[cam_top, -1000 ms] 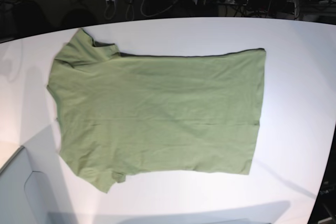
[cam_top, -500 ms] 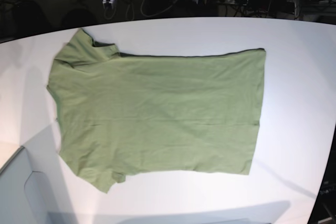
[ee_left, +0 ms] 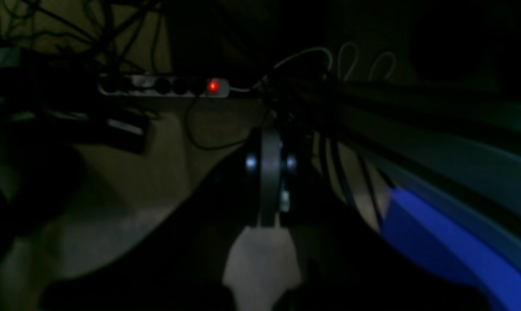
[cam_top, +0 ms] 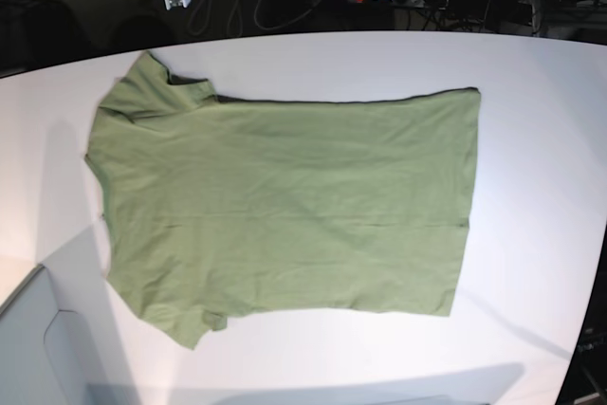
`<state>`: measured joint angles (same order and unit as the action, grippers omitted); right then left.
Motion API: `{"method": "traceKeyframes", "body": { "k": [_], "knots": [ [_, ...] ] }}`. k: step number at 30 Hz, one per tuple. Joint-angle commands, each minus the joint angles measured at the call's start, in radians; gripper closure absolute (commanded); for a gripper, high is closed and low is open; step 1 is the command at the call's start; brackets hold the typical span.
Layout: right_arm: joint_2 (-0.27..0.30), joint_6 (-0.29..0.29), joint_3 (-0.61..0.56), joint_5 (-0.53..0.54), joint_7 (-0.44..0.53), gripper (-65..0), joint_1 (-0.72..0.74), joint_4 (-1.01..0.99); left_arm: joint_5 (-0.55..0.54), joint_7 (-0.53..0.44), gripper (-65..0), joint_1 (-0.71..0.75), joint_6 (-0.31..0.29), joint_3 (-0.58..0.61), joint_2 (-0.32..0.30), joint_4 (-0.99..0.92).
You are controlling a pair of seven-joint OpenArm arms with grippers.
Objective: Fold the T-shirt properly
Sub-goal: 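Move both grippers down toward the shoulder edge of the green T-shirt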
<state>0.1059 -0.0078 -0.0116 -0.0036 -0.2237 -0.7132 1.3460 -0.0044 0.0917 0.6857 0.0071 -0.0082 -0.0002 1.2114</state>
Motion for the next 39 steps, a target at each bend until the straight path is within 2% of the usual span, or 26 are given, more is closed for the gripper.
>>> {"method": "traceKeyframes", "body": {
  "k": [1,6,9,12,15,19,24,29,30,32,35,37,39],
  "knots": [
    [0.002,0.007,-0.001,0.003,-0.001,-0.1,-0.035,0.048,0.004,0.010,0.0,0.059,-0.006,0.001,0.001,0.081],
    [0.031,0.006,0.000,0.003,-0.167,-0.1,-0.105,0.264,0.004,0.095,0.0,0.205,-0.006,0.001,-0.019,0.436],
    [0.035,0.006,0.005,0.001,-0.254,-0.1,-0.133,0.384,0.004,0.159,0.0,0.246,-0.006,0.001,-0.027,0.542],
    [0.042,0.006,0.005,0.000,-0.300,-0.1,-0.165,0.491,0.004,0.193,0.0,0.268,-0.006,-0.002,-0.027,0.591],
    [0.070,0.007,0.000,0.000,-0.328,-0.1,-0.191,0.606,0.004,0.193,0.0,0.289,-0.006,-0.049,-0.022,0.641],
    [0.071,0.007,0.005,0.000,-0.400,-0.1,-0.179,0.722,0.004,0.193,0.0,0.291,-0.006,-0.098,-0.019,0.730],
    [0.065,0.009,0.005,-0.037,-0.492,-0.2,-0.089,0.749,0.004,0.194,0.0,0.265,-0.006,-0.115,-0.027,0.824],
    [0.070,0.009,0.006,-0.049,-0.509,-0.7,-0.044,0.761,0.004,0.204,0.0,0.194,-0.008,-0.167,-0.025,0.836],
    [0.070,0.009,0.006,-0.049,-0.509,-1.5,-0.035,0.764,0.004,0.204,-1.6,0.184,-0.008,-0.172,-0.025,0.836],
    [0.071,0.009,0.006,-0.049,-0.509,-6.0,-0.024,0.768,0.004,0.204,-8.9,0.171,-0.008,-0.183,-0.025,0.836],
    [0.082,0.010,0.006,-0.049,-0.509,-17.8,-0.021,0.772,0.004,0.194,-19.3,0.144,-0.008,-0.200,-0.025,0.839],
    [0.094,0.010,0.006,-0.049,-0.501,-25.9,-0.019,0.774,0.002,0.194,-22.8,0.114,-0.006,-0.220,-0.017,0.836],
    [0.096,0.010,0.008,-0.049,-0.507,-31.0,-0.004,0.772,-0.032,0.202,-24.4,0.072,-0.006,-0.255,-0.014,0.832]
  ]
}}
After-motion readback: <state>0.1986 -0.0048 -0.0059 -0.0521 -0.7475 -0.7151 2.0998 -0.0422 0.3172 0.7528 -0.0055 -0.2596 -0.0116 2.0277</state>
